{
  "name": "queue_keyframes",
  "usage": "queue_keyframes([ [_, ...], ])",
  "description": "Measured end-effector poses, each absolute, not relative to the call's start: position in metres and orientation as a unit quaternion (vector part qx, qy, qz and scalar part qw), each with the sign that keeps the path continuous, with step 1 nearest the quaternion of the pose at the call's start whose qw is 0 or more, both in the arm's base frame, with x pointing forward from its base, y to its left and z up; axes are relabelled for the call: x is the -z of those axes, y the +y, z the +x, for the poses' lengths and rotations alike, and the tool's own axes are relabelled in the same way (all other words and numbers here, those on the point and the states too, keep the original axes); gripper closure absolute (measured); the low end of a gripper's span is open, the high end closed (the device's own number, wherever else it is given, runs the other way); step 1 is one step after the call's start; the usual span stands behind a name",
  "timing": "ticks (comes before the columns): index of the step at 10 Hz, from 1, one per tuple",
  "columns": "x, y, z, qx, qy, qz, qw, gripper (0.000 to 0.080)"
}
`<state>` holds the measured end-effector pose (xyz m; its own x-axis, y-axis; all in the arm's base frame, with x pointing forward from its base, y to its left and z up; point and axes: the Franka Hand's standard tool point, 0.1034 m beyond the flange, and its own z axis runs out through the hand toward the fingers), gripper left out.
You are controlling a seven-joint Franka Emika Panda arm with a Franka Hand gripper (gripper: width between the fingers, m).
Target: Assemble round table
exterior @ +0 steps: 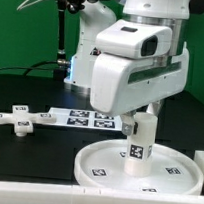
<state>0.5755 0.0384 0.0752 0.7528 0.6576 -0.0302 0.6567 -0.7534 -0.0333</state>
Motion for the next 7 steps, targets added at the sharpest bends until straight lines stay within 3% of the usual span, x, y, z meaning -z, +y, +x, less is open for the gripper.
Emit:
queue_keyframes([
  [5, -0.0754, 0.0418, 0.5744, -0.02, -0.118, -0.992, 0.033, 0.0389],
  [7, -0.0755, 0.0425, 0.5745, -0.021, -0.073, -0.997, 0.032, 0.0389],
])
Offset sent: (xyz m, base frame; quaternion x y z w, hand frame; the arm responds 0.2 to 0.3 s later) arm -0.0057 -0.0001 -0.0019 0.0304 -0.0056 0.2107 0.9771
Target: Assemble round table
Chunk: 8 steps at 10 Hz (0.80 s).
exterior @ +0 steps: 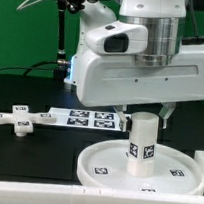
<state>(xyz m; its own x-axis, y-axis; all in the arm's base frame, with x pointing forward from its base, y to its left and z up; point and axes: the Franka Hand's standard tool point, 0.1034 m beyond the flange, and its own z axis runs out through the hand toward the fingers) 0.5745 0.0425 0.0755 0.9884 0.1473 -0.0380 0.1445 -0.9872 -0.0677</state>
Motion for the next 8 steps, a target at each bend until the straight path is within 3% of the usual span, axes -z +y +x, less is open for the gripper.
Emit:
queue_keyframes([
  [8, -0.0753, 0.0445, 0.5732, -0.042, 0.264, -0.962, 0.053, 0.0389],
])
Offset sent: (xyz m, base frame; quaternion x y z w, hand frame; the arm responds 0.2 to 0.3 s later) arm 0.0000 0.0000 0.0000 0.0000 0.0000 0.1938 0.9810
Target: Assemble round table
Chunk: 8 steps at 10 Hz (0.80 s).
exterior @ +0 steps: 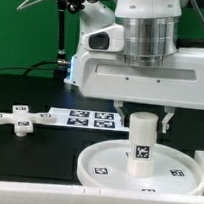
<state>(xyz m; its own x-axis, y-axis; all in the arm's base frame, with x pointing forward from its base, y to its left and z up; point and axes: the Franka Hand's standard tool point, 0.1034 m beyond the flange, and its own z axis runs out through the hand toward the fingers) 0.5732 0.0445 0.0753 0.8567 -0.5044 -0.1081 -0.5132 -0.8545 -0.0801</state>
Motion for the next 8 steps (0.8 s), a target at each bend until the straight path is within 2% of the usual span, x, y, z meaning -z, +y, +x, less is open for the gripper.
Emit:
queue_keyframes([
  [8, -0.0748, 0.0504, 0.5734, -0.056, 0.478, -0.875, 0.053, 0.0389],
])
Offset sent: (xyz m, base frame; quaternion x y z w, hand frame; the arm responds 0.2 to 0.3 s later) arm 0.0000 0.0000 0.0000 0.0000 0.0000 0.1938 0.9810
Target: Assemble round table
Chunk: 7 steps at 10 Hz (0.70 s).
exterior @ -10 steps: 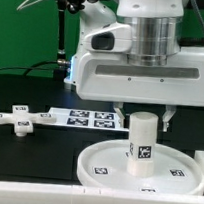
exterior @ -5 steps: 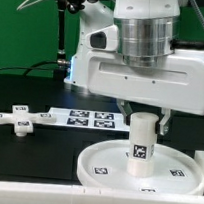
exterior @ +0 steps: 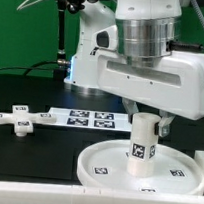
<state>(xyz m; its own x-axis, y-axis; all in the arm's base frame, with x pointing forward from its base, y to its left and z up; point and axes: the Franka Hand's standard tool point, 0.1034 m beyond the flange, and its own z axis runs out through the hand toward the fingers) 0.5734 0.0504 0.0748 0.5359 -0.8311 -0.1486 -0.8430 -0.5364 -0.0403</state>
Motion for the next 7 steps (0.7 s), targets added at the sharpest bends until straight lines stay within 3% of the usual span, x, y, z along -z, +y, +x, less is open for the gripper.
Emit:
queue_keyframes([
  [4, -0.0755, 0.0515, 0.5756, -0.083, 0.643, -0.757, 0.082, 0.0389],
  [6, -0.0771, 0.0514, 0.5775, -0.09, 0.685, -0.718, 0.084, 0.0389],
  [7, -0.0766, 0.053, 0.5771, -0.092, 0.699, -0.704, 0.082, 0.0314],
])
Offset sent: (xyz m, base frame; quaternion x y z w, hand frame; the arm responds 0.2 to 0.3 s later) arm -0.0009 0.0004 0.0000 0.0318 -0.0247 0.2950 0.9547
